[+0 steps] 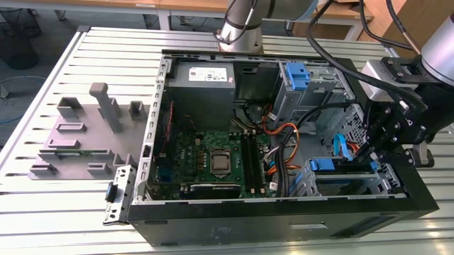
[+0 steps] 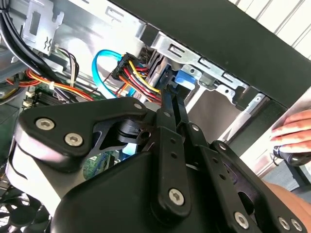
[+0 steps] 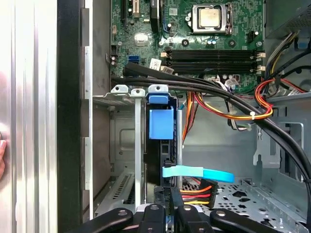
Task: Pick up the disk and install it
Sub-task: 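Insert the second disk wire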
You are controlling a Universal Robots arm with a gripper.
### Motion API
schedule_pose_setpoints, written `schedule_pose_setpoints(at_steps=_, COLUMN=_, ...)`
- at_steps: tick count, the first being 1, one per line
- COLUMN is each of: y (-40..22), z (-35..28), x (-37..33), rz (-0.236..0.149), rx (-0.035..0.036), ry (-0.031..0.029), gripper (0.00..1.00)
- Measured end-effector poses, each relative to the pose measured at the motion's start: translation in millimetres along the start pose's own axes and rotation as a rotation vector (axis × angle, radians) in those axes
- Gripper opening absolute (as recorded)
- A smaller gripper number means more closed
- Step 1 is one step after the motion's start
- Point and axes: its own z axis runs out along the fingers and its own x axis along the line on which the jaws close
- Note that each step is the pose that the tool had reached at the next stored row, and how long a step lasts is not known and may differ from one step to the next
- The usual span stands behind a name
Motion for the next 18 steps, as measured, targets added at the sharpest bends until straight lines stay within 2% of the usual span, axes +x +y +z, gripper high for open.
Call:
schedule_pose_setpoints(at_steps=5, y=0.9, z=0.9, x=-0.1, rz=0.0, rx=0.0002, ry=0.0083, gripper=0.16)
schedule_pose_setpoints(at_steps=18, y=2.6, z=4.7, x=-1.4, rz=0.0, rx=0.0002, ry=0.0089, gripper=0.16)
